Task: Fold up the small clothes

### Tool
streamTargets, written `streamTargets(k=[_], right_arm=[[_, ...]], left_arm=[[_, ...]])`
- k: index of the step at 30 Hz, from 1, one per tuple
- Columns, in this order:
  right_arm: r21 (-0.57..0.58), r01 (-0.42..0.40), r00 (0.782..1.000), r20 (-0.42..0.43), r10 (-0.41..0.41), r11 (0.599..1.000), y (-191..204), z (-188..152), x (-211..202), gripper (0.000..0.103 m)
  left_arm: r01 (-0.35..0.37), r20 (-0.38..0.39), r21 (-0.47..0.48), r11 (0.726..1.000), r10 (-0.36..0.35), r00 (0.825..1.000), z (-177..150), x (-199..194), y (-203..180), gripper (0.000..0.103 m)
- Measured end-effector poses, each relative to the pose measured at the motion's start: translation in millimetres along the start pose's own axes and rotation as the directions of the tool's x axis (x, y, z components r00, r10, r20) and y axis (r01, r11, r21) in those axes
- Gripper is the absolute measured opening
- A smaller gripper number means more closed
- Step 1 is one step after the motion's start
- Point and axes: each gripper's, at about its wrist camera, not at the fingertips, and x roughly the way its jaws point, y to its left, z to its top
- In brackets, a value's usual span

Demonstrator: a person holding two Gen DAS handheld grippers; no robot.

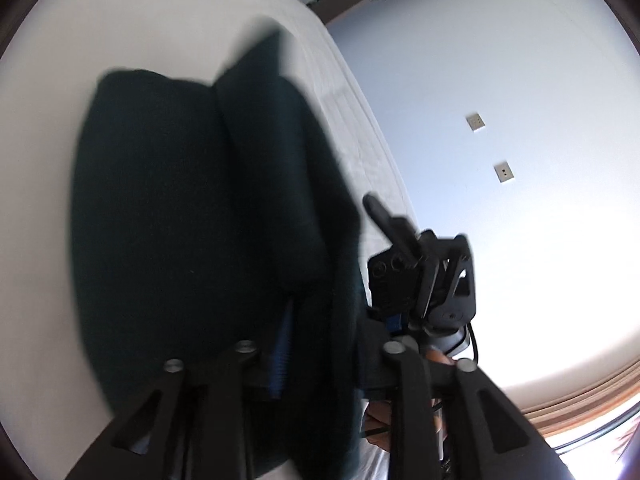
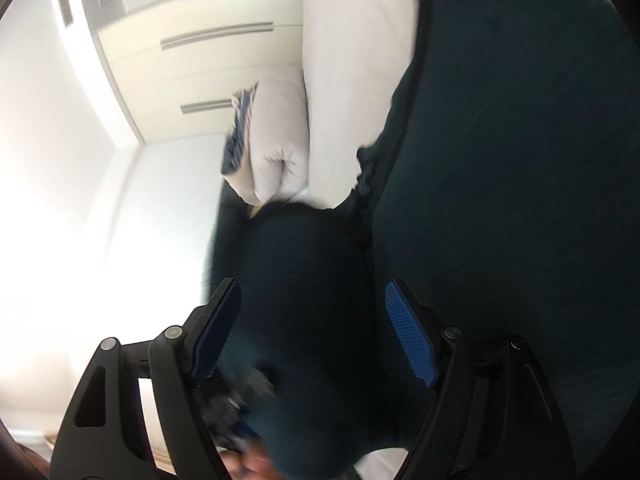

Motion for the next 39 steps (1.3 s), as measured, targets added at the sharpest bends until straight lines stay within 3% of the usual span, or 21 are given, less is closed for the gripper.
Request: streamTargets(k=[2,5,9,12,16,19,20,21,24,30,35,37,39], right_arm=[[-0.006,0.024,1.000,0.011,-0.024,1.000,-3,5,-10,0.074],[-0.002,0.009,1.000,-0.002,-0.009,1.000,-4,11,-12,0.074],[-0.059,0.127,0.991,-0.045,-0.130,0.990,4,8,1,0.074],[-0.159,0.280,0.950,-0.092,-0.297,0.947,18,3,22,0.074],[-0.279,0.415,0.887,-0.089,-0.453,0.866,32,-7,43,0.073],[-0.334,0.493,0.841,-0.056,-0.539,0.803,34,-11,53,0.047],[-0.345,0.534,0.814,-0.036,-0.580,0.772,33,-11,53,0.029],[-0.352,0.549,0.804,-0.025,-0.594,0.758,36,-12,52,0.018],[-0.412,0.580,0.780,0.032,-0.625,0.703,46,-14,47,0.014],[-0.505,0.596,0.768,0.130,-0.627,0.625,73,-19,48,0.013],[-0.560,0.565,0.800,0.191,-0.568,0.607,95,-19,17,0.013],[-0.560,0.563,0.806,0.209,-0.554,0.607,99,-19,7,0.013],[-0.542,0.579,0.797,0.219,-0.563,0.609,96,-14,-9,0.013]], left_arm=[[0.038,0.022,-0.003,0.999,-0.038,0.999,-7,-3,1,0.063],[0.029,0.075,0.035,0.999,-0.032,0.997,-10,-28,3,0.070],[-0.026,0.141,0.031,0.999,0.021,0.990,-15,-62,30,0.071],[-0.065,0.157,-0.019,0.998,0.067,0.985,-23,-73,60,0.071],[-0.041,0.160,-0.044,0.998,0.048,0.986,-35,-73,78,0.071],[-0.054,0.160,-0.028,0.998,0.058,0.985,-40,-73,73,0.071],[-0.057,0.160,-0.024,0.998,0.060,0.985,-40,-73,72,0.072],[-0.052,0.160,-0.023,0.998,0.055,0.986,-40,-72,71,0.073],[-0.045,0.163,-0.030,0.999,0.050,0.985,-38,-62,62,0.075],[-0.048,0.148,-0.003,0.999,0.048,0.988,-37,-52,44,0.076],[-0.052,0.130,0.043,0.998,0.046,0.990,-34,-38,25,0.076],[-0.052,0.119,0.063,0.997,0.044,0.992,-31,-30,19,0.076],[-0.060,0.103,0.079,0.995,0.052,0.993,-30,-20,15,0.076]])
